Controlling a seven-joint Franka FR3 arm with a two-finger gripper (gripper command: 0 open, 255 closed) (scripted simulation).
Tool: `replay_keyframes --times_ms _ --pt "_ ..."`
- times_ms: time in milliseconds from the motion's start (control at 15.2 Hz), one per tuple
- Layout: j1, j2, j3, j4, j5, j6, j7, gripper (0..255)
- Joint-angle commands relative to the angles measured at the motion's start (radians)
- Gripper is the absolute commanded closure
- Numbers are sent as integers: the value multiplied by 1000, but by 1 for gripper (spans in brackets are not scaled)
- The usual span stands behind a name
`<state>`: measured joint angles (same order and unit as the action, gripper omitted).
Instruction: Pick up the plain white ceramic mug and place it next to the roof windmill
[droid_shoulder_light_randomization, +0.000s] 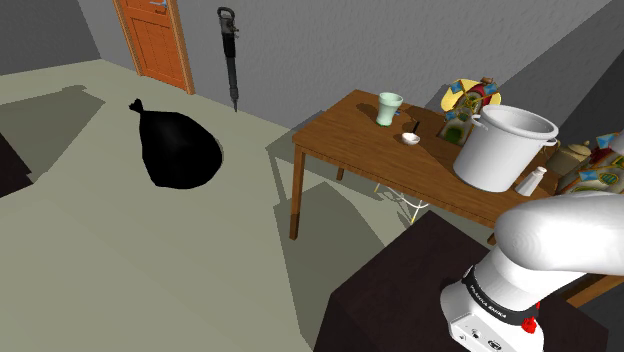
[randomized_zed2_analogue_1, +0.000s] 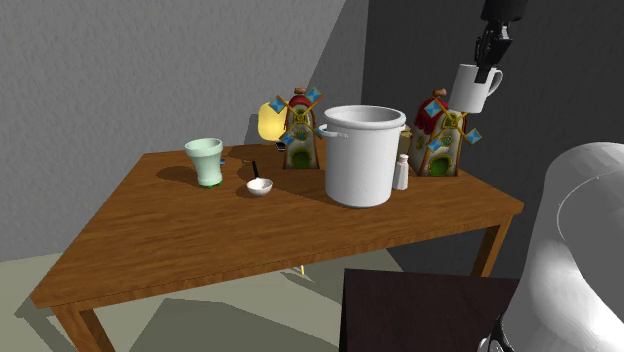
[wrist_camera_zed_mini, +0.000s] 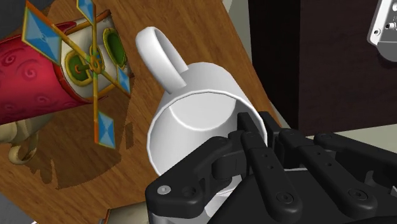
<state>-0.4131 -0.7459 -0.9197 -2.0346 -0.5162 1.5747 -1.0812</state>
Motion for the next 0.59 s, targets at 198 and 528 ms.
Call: replay_keyframes --times_ms 198,528 --pt "-10 -16 -22 -71 -22 59 9 255" --pt "-17 -27 -49 -134 -45 117 17 255"
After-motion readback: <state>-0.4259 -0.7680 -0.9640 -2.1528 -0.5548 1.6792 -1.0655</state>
